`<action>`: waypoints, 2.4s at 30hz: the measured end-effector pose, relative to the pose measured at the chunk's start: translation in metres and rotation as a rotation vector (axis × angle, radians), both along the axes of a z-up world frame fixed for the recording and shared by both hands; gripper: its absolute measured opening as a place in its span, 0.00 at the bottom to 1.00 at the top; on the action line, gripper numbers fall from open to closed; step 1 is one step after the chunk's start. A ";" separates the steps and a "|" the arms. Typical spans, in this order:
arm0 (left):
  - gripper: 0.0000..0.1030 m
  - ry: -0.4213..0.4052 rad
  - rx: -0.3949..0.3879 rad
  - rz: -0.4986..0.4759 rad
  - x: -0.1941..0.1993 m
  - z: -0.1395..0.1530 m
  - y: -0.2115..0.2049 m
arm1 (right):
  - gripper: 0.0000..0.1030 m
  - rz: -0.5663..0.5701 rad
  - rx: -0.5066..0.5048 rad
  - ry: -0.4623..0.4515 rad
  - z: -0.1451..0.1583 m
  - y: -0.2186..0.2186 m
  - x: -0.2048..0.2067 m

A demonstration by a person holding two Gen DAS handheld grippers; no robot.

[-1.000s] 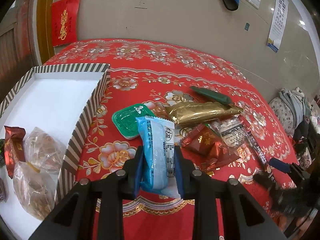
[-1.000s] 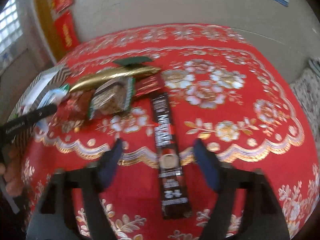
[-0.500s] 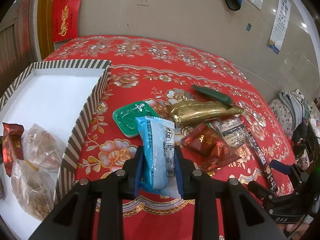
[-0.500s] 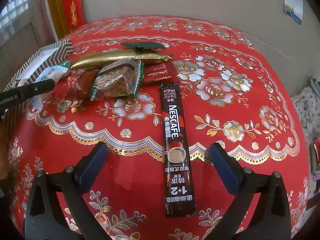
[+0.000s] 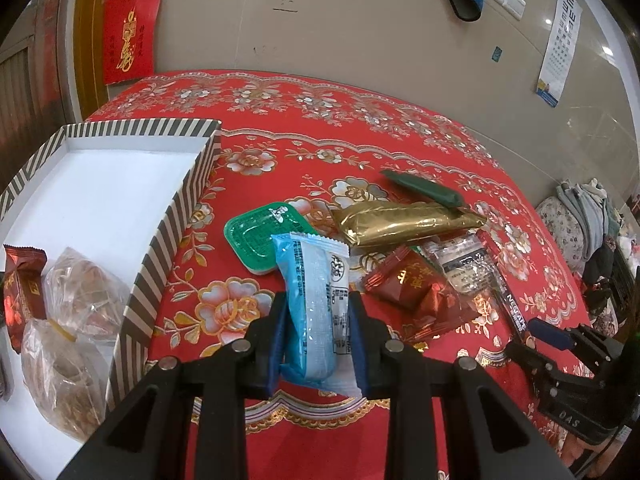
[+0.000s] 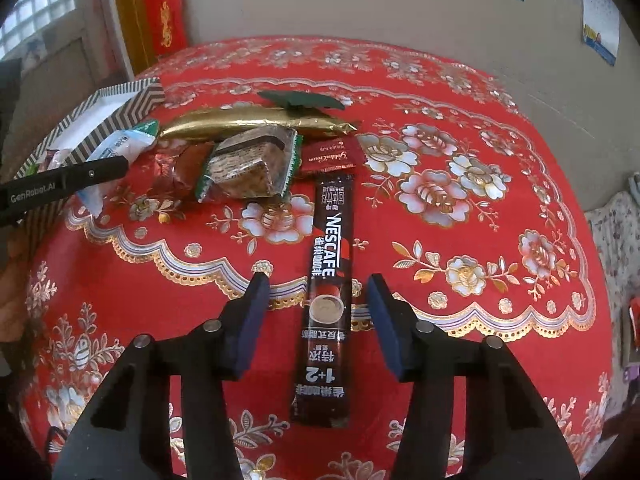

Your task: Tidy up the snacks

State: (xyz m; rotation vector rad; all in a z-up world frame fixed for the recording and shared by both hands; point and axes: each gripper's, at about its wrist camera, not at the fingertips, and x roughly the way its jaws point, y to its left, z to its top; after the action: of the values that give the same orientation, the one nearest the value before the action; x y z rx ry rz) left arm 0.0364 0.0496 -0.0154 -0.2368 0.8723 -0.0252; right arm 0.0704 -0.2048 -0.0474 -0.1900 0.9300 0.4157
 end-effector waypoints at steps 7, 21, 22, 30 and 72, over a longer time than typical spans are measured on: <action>0.30 -0.010 0.013 -0.004 -0.001 0.001 -0.001 | 0.17 -0.067 0.030 -0.034 0.000 -0.006 -0.001; 0.30 -0.139 0.143 0.009 -0.011 0.019 -0.013 | 0.15 -0.109 0.173 -0.184 0.022 -0.023 -0.024; 0.30 -0.137 0.142 0.011 -0.010 0.018 -0.012 | 0.15 -0.110 0.170 -0.185 0.021 -0.022 -0.024; 0.30 -0.134 0.140 0.016 -0.011 0.018 -0.013 | 0.15 -0.104 0.183 -0.190 0.021 -0.024 -0.026; 0.30 -0.129 0.118 0.192 -0.053 0.061 0.094 | 0.15 0.192 0.312 -0.177 0.069 0.116 -0.036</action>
State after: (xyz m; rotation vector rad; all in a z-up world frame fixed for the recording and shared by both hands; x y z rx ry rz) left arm -0.0165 0.1432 0.0457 -0.2054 0.7169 0.1871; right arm 0.0349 -0.0889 0.0215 -0.0292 0.6642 0.7037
